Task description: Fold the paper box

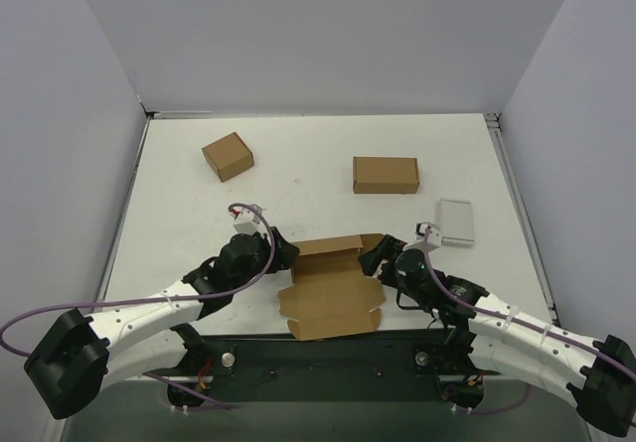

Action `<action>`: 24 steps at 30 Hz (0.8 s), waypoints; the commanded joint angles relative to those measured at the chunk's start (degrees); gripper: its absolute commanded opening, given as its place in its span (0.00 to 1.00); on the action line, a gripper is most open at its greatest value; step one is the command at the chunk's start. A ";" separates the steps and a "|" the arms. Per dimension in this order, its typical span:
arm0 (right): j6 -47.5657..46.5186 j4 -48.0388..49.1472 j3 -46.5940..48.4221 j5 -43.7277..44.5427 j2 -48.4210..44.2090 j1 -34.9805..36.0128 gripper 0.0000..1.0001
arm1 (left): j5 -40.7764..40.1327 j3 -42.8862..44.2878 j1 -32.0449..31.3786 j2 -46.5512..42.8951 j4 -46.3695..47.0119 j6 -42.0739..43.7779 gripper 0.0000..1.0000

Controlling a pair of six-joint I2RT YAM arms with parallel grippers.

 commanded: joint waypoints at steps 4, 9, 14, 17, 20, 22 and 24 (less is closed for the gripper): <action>-6.93 -1.29 2.05 -1.83 3.42 -0.34 0.71 | 1.90 -2.83 0.43 0.14 4.60 -0.56 0.58; -10.27 2.32 2.31 -7.63 7.47 -4.38 0.71 | 2.34 -4.42 0.43 -0.38 5.75 -0.65 0.50; -13.78 2.40 3.98 -7.72 12.03 -5.87 0.71 | 2.34 -5.91 0.34 -1.87 6.54 -0.65 0.46; -15.02 4.68 3.72 -9.13 15.28 -7.10 0.70 | 2.25 -6.70 0.43 -2.32 7.33 -0.65 0.45; -15.11 8.10 2.76 -11.41 18.53 -8.34 0.67 | 2.42 -7.06 0.43 -2.23 7.95 -0.56 0.42; -15.02 8.73 2.84 -11.85 19.60 -8.34 0.65 | 2.86 -7.15 0.43 -2.14 8.30 -0.30 0.42; -14.85 9.43 2.75 -12.56 20.74 -8.43 0.64 | 3.04 -7.23 0.34 -2.23 8.04 -0.12 0.41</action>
